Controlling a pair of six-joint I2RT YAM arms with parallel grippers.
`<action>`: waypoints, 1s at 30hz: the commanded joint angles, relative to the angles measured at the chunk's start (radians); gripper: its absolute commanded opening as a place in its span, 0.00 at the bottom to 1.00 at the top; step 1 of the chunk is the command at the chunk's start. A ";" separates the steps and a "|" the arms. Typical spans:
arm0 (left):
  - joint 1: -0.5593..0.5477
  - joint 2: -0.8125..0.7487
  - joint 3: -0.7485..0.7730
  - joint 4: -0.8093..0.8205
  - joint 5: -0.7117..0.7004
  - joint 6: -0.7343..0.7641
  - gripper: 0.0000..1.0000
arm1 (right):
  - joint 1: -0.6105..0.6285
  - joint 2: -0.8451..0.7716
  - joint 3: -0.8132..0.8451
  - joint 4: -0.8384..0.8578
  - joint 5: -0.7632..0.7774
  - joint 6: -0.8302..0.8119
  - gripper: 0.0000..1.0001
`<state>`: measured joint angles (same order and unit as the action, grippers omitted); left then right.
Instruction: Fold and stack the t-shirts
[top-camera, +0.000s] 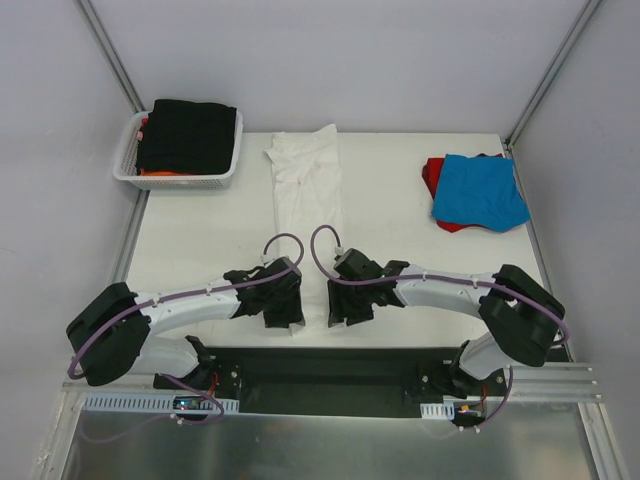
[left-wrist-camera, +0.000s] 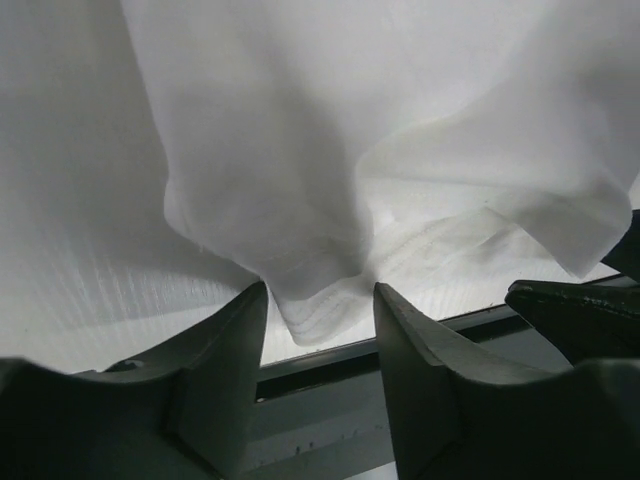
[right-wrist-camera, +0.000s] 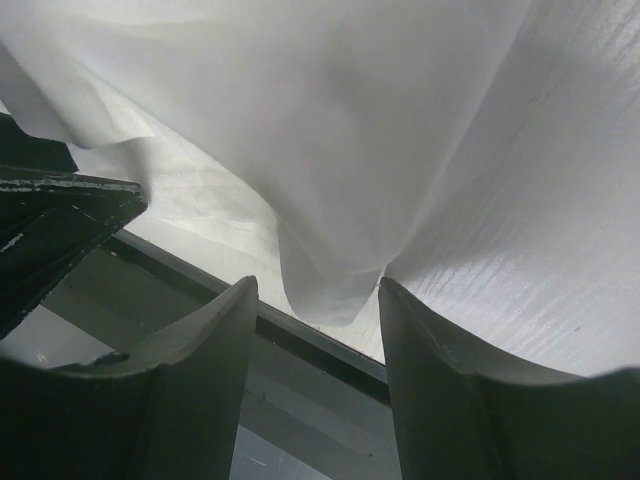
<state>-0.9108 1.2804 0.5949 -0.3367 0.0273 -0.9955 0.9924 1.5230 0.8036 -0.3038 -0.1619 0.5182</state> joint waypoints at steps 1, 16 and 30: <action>-0.010 0.017 -0.047 0.074 0.034 -0.023 0.43 | 0.003 0.009 -0.010 0.028 -0.007 0.016 0.55; -0.011 -0.024 -0.061 0.059 0.042 -0.032 0.00 | 0.003 0.002 -0.007 0.006 -0.005 0.008 0.09; -0.011 -0.062 0.140 -0.130 -0.004 0.038 0.07 | -0.023 -0.044 0.121 -0.130 0.016 -0.049 0.03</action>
<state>-0.9112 1.2213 0.6765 -0.3943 0.0471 -0.9947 0.9874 1.5208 0.8589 -0.3752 -0.1612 0.5011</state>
